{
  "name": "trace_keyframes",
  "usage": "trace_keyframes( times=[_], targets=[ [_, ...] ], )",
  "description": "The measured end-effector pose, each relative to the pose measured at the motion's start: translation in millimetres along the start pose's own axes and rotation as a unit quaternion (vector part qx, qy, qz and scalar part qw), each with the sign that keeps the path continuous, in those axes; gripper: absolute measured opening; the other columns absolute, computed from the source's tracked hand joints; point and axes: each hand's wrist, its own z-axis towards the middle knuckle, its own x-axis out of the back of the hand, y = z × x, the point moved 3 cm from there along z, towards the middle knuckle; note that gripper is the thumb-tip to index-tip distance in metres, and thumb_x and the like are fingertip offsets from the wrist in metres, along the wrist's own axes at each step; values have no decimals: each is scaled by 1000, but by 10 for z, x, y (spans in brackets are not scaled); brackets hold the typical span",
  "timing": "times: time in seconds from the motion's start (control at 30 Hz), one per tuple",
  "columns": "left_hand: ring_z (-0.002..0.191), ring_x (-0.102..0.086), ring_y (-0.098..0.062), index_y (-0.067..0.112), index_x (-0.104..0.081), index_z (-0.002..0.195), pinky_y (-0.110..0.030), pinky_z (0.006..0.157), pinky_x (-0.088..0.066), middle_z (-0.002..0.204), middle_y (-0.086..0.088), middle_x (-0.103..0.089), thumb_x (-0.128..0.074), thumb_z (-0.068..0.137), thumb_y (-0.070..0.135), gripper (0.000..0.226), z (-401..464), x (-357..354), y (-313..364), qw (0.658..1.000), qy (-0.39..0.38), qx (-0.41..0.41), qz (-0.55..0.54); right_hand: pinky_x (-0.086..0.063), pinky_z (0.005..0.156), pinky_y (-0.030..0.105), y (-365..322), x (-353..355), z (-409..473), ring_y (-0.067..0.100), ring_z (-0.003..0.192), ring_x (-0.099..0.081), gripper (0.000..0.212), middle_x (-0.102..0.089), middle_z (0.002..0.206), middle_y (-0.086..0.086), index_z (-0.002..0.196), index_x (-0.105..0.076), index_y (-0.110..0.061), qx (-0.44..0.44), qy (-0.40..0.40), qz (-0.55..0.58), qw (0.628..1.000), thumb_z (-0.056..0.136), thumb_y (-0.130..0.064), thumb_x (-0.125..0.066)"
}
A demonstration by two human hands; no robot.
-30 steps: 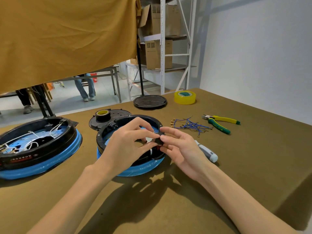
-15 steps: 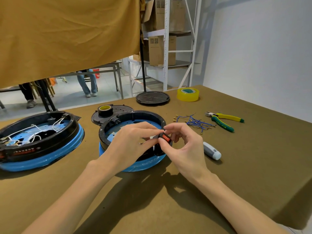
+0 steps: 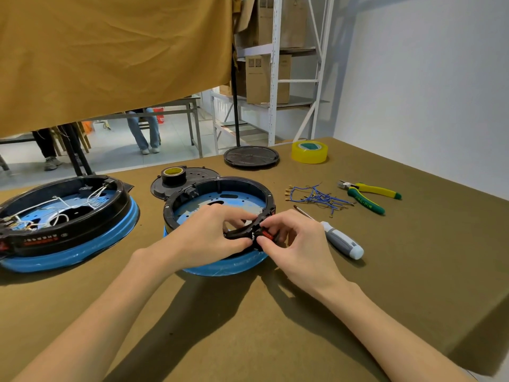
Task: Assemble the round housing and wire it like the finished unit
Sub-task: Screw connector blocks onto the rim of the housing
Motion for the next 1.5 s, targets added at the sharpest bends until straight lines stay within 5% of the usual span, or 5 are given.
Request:
trace_keyframes(
  times=[0.23, 1.17, 1.3, 1.4, 1.5],
  targets=[
    [113, -64, 6, 44, -56, 141, -14, 96, -51, 126, 22, -69, -72, 92, 39, 52, 0, -4, -32, 1000, -12, 14, 9, -53, 69, 15, -27, -64, -34, 9, 84, -66, 21, -69, 93, -11, 103, -74, -21, -7, -9, 44, 999, 84, -19, -83],
    [108, -66, 5, 41, -60, 138, -19, 95, -55, 125, 19, -71, -65, 95, 43, 44, -18, -17, 5, 999, 21, 35, 14, -58, 85, 20, -1, -44, -48, 3, 98, -67, 34, -74, 105, -10, 122, -74, -21, -30, -11, 32, 999, 90, -15, -77],
    [80, -65, 8, 38, -66, 133, -11, 65, -49, 99, 21, -76, -62, 96, 49, 39, -10, -42, 24, 998, 38, 39, 9, -58, 83, 20, 14, -45, -62, 4, 98, -68, 21, -73, 100, -13, 106, -79, -23, -40, -3, 54, 998, 89, -12, -78],
    [67, -62, -4, 36, -69, 128, -16, 55, -45, 79, 15, -76, -60, 96, 50, 37, 0, -56, 27, 997, 60, 45, 9, -57, 81, 18, 16, -54, -81, 5, 98, -68, 20, -73, 100, -11, 105, -81, -21, -43, 7, 65, 997, 89, -11, -77],
    [82, -70, -15, 39, -70, 126, -40, 75, -60, 89, 6, -79, -60, 97, 48, 32, 3, -65, 15, 997, 53, 62, -3, -56, 80, 17, 5, -81, -100, 4, 97, -68, 19, -72, 100, -11, 106, -80, -20, -44, 11, 58, 997, 89, -12, -77]
  ],
)
